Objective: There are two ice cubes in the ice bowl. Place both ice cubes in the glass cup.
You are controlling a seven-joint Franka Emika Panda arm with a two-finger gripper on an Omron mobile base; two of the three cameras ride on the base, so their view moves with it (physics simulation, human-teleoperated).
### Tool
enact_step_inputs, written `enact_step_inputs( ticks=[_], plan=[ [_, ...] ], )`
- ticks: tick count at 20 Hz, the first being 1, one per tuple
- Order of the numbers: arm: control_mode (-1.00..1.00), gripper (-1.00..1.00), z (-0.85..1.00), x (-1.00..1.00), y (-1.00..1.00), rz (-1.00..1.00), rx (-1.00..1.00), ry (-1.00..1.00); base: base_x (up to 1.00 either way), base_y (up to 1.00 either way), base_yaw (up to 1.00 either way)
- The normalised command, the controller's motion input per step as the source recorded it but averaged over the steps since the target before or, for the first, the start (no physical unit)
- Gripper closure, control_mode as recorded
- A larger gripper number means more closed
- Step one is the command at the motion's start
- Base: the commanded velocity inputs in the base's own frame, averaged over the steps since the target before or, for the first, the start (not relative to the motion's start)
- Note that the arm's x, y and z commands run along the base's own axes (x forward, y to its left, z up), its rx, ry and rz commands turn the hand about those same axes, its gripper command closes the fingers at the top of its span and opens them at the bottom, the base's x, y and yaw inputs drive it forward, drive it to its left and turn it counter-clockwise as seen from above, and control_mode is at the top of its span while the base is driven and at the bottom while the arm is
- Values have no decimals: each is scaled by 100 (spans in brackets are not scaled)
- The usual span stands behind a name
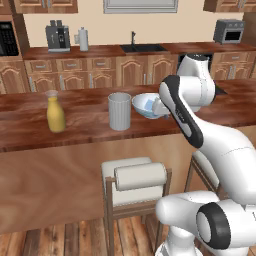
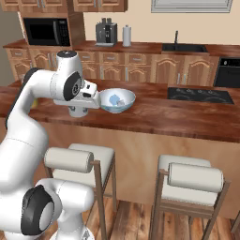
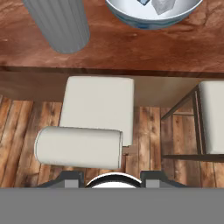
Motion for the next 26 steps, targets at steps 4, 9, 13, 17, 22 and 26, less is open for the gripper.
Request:
enact_step_inputs(
  ticks=[4, 9, 13, 17, 22, 26],
  plan=[
    [-100, -100, 0, 14, -6, 0, 0, 0, 0, 0, 0],
    [-100, -100, 0, 0, -39, 0, 0, -1, 0, 0, 0],
    [-100, -100, 0, 0, -38, 0, 3, 0, 0, 0, 0],
    [-100, -100, 0, 14, -16, 0, 1, 2, 0, 0, 0],
    [-100, -100, 0, 6, -9, 0, 1, 0, 0, 0, 0],
    [-100, -100, 0, 12, -2, 0, 0, 3, 0, 0, 0]
  ],
)
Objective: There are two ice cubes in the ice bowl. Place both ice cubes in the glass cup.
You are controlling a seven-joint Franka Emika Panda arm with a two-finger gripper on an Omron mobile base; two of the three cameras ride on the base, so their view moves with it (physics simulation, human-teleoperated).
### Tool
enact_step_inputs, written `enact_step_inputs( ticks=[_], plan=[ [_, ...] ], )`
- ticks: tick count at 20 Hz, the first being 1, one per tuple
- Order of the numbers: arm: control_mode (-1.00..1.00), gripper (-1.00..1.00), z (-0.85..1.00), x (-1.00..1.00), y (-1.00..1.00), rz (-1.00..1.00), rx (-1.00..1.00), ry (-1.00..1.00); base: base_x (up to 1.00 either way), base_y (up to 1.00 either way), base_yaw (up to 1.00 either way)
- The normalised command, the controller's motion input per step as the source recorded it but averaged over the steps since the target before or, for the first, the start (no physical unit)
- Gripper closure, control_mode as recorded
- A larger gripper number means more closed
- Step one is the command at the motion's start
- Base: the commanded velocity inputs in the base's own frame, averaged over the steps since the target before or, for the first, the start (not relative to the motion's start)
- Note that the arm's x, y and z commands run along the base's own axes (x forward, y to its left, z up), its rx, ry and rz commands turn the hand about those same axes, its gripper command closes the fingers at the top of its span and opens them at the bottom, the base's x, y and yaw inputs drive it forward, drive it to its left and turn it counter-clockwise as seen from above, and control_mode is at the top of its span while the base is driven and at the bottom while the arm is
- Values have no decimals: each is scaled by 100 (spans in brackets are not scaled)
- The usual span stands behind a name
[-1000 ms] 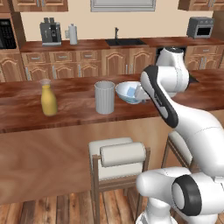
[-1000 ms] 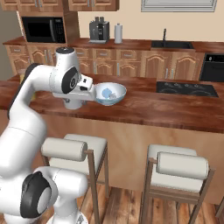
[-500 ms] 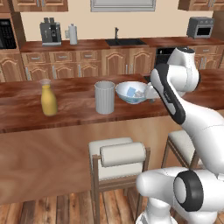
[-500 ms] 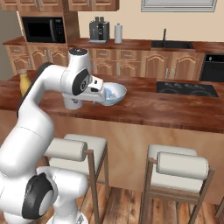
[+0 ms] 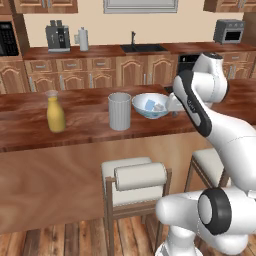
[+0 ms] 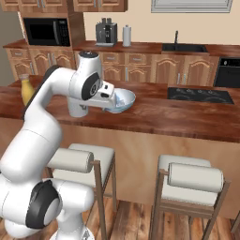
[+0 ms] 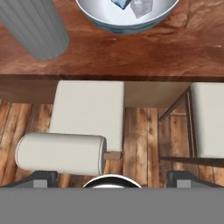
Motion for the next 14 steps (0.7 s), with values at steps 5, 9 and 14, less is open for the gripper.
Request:
enact_step_inputs(
  ticks=[5, 9, 14],
  plan=[
    [-100, -100, 0, 0, 0, 0, 0, 0, 0, 0, 0],
    [-100, -100, 0, 2, -3, 0, 0, 0, 0, 0, 0],
    [-100, -100, 0, 29, -11, 0, 0, 0, 0, 0, 0]
  ],
)
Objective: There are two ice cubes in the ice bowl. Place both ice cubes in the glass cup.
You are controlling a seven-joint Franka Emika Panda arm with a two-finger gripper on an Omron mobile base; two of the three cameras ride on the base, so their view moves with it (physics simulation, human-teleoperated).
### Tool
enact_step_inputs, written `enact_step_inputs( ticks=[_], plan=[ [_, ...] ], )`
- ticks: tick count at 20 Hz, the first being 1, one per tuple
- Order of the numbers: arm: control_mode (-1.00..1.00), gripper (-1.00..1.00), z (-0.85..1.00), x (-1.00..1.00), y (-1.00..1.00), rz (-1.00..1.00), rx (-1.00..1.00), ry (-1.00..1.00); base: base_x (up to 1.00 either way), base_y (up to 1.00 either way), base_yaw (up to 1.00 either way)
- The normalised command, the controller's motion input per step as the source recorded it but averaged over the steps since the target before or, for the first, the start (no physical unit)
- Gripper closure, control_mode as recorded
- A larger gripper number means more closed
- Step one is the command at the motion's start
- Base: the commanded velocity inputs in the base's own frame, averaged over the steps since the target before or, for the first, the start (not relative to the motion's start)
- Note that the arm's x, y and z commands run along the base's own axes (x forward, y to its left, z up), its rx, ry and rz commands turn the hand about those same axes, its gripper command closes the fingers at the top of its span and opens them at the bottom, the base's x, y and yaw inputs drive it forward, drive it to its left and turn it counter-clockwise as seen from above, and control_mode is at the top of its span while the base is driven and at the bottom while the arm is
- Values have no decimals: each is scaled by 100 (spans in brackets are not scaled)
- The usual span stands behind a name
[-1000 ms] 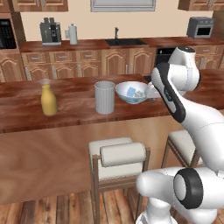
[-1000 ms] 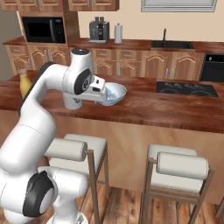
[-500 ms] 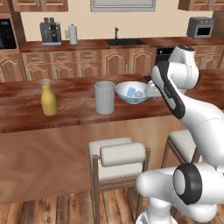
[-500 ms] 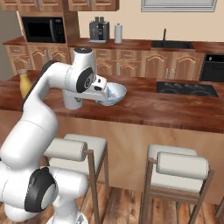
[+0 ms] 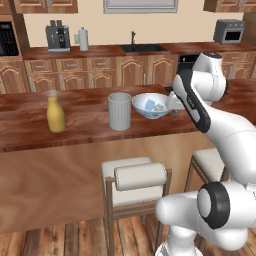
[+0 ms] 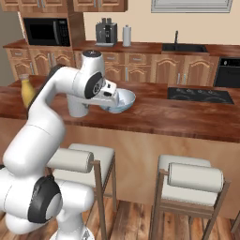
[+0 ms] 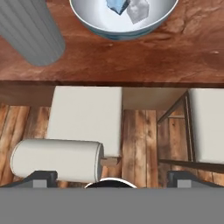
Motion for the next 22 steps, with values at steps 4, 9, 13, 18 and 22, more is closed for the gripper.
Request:
enact_step_inputs(
  ticks=[4, 9, 13, 18, 22],
  plan=[
    [-100, -100, 0, 29, 0, 0, 0, 1, 0, 0, 0],
    [-100, -100, 8, 1, 0, 0, 0, -2, 0, 0, 0],
    [-100, -100, 49, 3, 1, 0, 0, -14, 0, 0, 0],
    [-100, -100, 27, 3, 0, 0, 0, -9, 0, 0, 0],
    [-100, -100, 6, 25, 0, 0, 0, 0, 0, 0, 0]
  ],
)
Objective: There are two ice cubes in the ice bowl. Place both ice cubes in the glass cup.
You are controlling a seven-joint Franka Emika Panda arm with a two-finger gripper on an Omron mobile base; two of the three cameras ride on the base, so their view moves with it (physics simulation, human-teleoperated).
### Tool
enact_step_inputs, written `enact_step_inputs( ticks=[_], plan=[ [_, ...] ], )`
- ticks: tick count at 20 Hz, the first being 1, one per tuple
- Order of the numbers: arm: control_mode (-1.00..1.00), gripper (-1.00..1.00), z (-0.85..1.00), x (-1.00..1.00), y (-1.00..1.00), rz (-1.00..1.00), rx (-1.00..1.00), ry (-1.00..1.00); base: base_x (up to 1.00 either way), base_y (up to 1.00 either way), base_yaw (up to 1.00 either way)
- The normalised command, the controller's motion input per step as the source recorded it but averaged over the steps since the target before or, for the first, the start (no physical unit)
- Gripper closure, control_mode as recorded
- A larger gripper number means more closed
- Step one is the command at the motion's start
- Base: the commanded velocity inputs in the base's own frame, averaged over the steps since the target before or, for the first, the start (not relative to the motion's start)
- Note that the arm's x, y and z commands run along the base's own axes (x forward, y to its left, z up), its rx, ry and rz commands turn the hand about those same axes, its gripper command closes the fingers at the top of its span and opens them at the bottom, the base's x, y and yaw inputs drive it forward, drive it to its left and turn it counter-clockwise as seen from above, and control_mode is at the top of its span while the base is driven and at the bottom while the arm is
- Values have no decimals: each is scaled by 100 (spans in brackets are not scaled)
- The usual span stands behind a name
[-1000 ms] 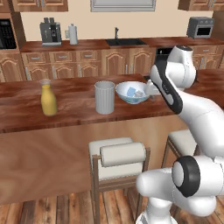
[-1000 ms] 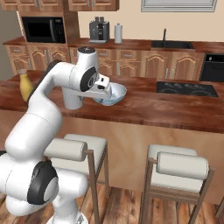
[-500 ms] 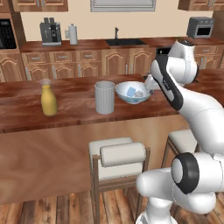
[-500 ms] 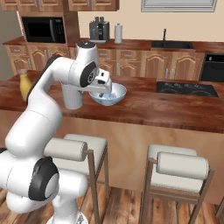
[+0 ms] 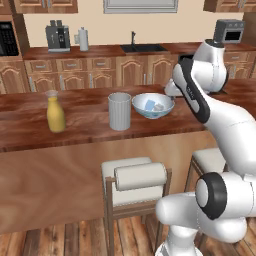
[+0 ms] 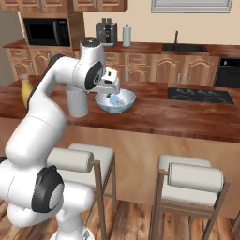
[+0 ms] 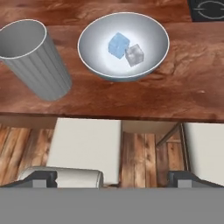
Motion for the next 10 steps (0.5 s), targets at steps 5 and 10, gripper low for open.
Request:
enact_step_inputs(
  ticks=[5, 10],
  plan=[
    [-100, -100, 0, 61, 0, 0, 0, 2, 0, 0, 0],
    [-100, -100, 0, 74, 0, -2, 0, 9, 0, 0, 0]
  ],
)
